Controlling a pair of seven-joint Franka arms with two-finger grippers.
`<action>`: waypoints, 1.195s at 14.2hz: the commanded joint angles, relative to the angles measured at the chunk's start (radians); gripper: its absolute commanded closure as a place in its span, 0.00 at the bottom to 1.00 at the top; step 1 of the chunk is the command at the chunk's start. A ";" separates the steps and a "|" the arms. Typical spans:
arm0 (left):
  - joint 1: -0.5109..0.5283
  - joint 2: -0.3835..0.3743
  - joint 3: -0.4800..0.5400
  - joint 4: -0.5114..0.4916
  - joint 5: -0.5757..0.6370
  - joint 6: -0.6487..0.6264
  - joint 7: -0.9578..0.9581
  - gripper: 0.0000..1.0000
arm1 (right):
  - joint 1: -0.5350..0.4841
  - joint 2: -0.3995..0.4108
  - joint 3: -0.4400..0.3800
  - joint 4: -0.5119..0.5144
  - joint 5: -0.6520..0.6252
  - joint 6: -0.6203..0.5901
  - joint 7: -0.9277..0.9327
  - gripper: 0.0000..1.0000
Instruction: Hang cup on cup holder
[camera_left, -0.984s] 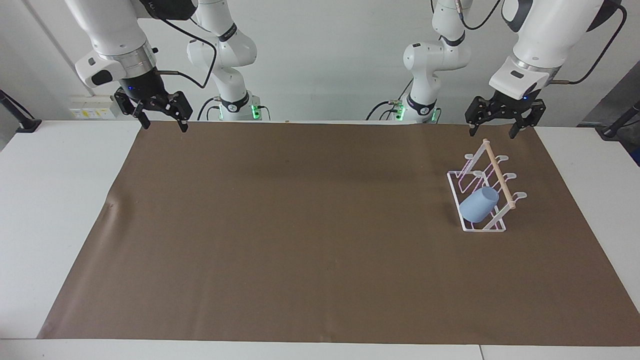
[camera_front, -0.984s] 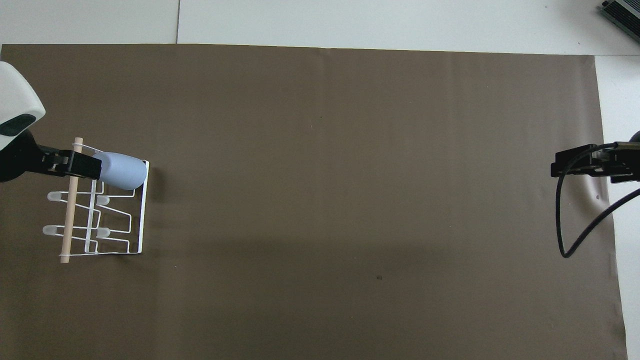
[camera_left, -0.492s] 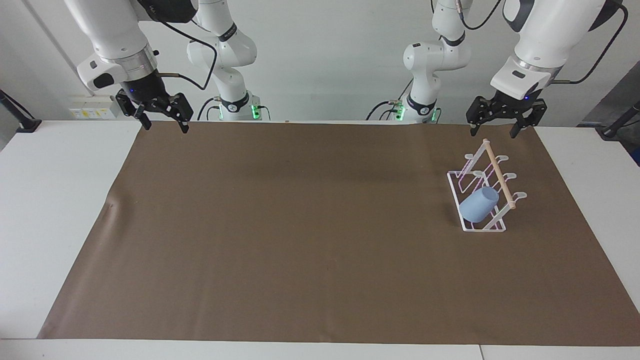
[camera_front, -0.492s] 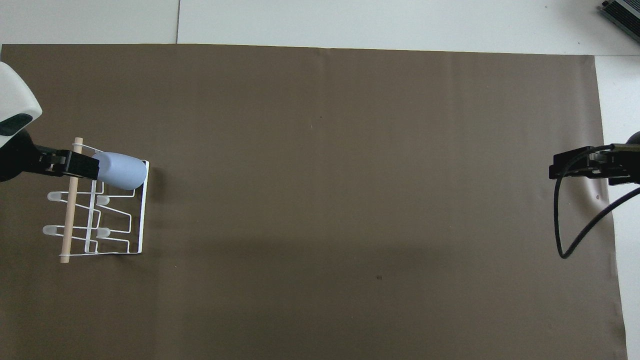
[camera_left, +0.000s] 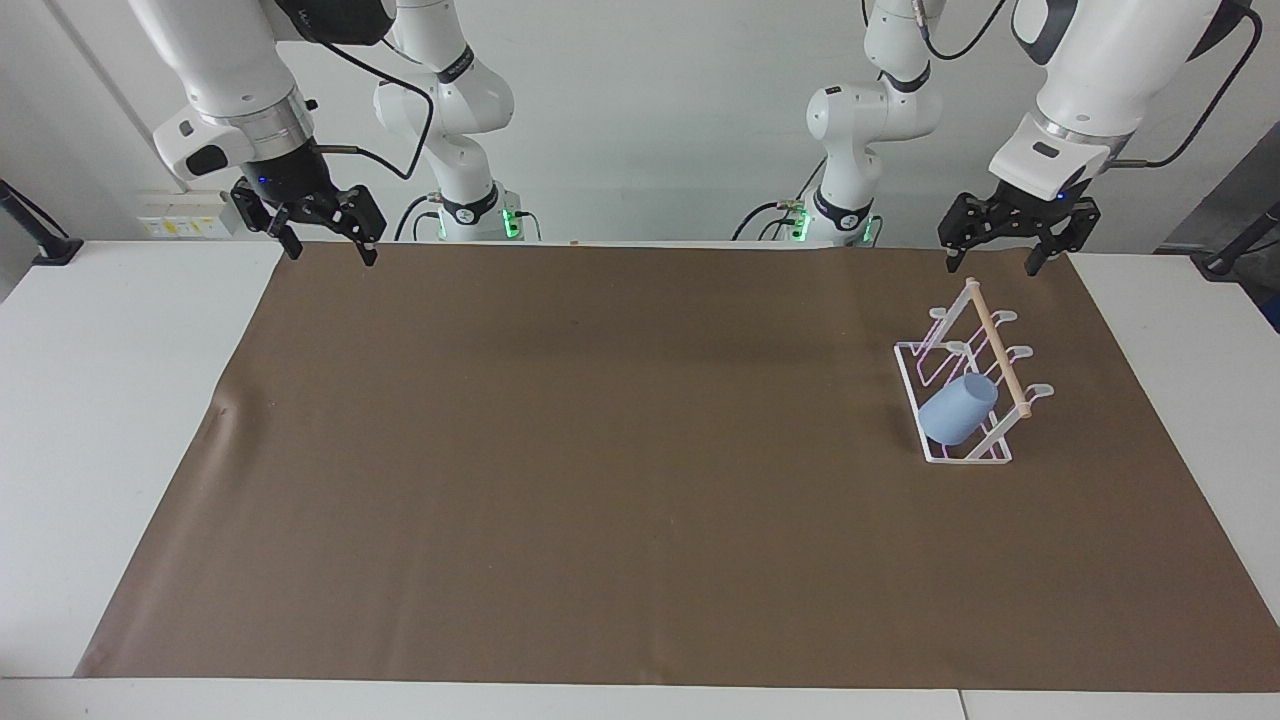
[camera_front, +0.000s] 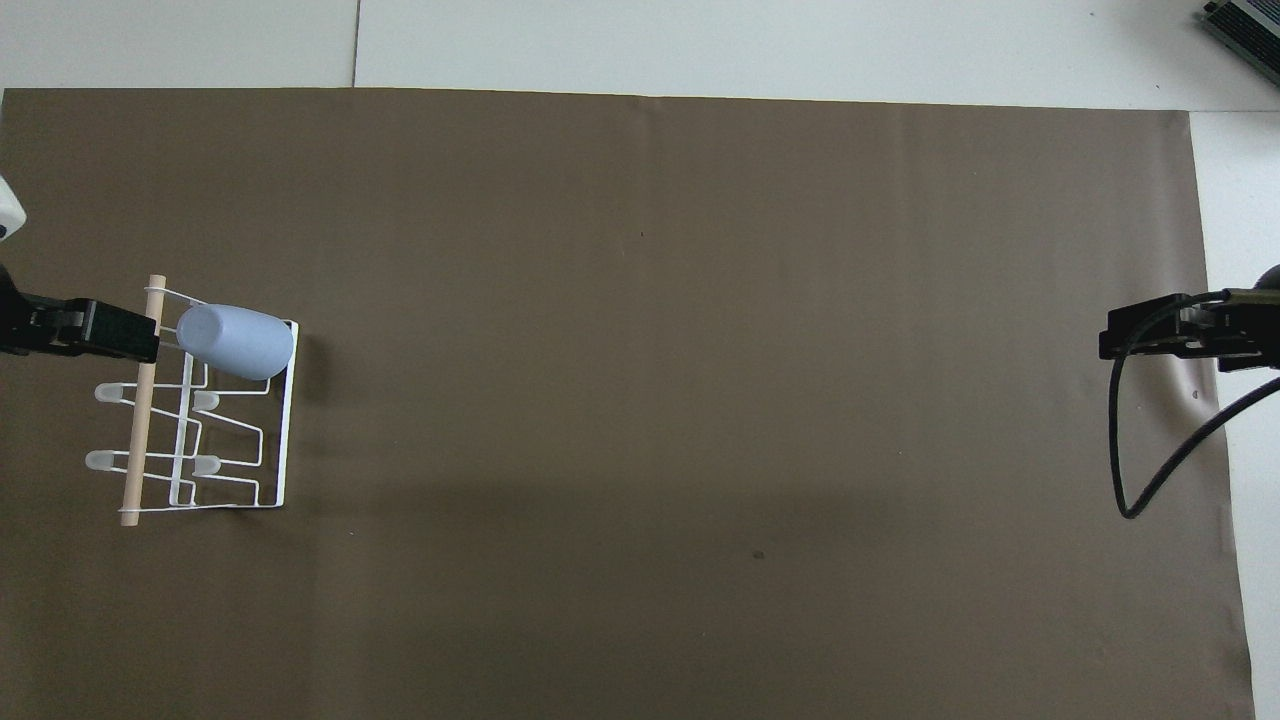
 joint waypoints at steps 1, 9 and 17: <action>-0.010 0.008 0.028 0.030 -0.006 -0.032 -0.008 0.00 | -0.006 -0.023 0.000 -0.027 -0.008 0.007 -0.023 0.00; -0.012 0.006 0.053 0.030 0.002 -0.018 0.009 0.00 | -0.007 -0.031 0.000 -0.044 -0.008 0.021 -0.023 0.00; -0.029 0.006 0.064 0.028 0.005 -0.015 0.015 0.00 | -0.006 -0.031 -0.002 -0.046 -0.008 0.021 -0.023 0.00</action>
